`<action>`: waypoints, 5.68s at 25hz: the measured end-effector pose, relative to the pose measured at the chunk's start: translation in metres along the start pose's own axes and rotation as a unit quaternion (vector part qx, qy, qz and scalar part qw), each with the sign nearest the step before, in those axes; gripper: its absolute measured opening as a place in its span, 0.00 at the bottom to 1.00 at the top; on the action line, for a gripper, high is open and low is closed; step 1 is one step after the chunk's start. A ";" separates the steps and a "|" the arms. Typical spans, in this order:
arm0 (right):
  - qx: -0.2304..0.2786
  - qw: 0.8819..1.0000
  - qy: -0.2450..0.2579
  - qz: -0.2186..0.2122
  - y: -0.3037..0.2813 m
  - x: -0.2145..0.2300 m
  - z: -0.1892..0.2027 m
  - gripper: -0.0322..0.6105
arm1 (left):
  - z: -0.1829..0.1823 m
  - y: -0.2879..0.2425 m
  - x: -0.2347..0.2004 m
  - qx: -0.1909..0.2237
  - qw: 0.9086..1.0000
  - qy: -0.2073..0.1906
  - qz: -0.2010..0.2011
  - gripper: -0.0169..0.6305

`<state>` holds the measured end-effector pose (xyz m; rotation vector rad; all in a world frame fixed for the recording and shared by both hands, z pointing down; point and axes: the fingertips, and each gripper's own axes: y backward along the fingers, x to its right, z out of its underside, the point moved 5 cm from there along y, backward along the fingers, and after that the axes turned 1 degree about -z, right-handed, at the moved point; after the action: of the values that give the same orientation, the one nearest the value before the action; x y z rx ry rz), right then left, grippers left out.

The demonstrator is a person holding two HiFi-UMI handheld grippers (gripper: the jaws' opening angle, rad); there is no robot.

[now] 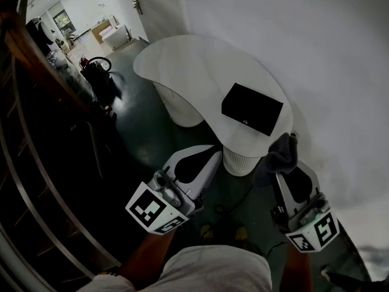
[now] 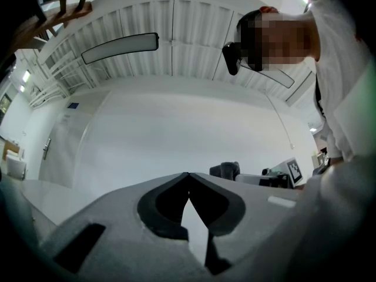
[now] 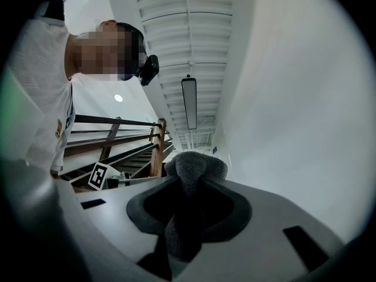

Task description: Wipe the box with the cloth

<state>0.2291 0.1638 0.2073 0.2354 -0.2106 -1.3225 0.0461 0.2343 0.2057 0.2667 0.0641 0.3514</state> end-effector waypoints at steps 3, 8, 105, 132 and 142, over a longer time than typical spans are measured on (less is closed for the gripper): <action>0.001 1.000 0.005 0.001 -0.009 -0.005 0.003 0.20 | -0.003 0.006 -0.011 0.006 1.000 -0.004 0.001 0.05; 0.004 1.000 0.018 0.012 -0.021 -0.010 -0.001 0.20 | -0.013 0.014 -0.027 0.017 1.000 -0.011 0.006 0.05; -0.163 0.949 0.006 0.269 -0.206 0.254 0.123 0.20 | 0.210 -0.260 -0.299 -0.277 0.957 -0.012 0.088 0.05; -0.226 0.905 0.078 0.352 -0.228 0.143 0.262 0.20 | 0.287 -0.233 -0.303 -0.461 0.872 0.069 0.149 0.23; -0.242 0.880 0.088 0.399 -0.241 0.134 0.296 0.20 | 0.305 -0.234 -0.300 -0.515 0.829 0.165 0.144 0.30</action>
<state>-0.0474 -0.0366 0.4236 -0.1579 0.1765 -0.4902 -0.1245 -0.1576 0.4414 -0.8792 0.1656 0.6813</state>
